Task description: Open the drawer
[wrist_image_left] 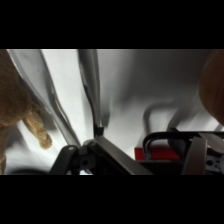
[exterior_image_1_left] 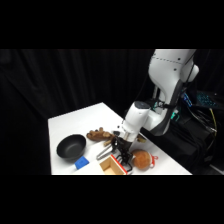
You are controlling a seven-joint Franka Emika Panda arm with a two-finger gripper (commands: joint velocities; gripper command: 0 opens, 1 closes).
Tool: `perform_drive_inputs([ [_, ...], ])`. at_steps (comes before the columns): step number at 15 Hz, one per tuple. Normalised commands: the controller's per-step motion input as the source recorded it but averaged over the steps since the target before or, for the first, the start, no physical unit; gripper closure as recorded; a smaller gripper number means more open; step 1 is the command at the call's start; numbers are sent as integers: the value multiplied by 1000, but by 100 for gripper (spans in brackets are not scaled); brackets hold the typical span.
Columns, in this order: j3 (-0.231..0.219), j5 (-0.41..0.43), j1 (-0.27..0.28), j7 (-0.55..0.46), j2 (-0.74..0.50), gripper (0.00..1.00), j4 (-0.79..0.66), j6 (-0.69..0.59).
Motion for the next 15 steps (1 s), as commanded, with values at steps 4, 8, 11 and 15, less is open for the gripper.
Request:
perform_drive_inputs([
  [4, -111, 209, 200, -298, -378, 0, -379, 72],
  [8, 40, 51, -5, -304, -572, 0, -346, -282],
  [11, -72, -124, 12, -133, -624, 0, -286, -468],
  [15, -405, -195, 324, 16, -495, 0, -216, -344],
])
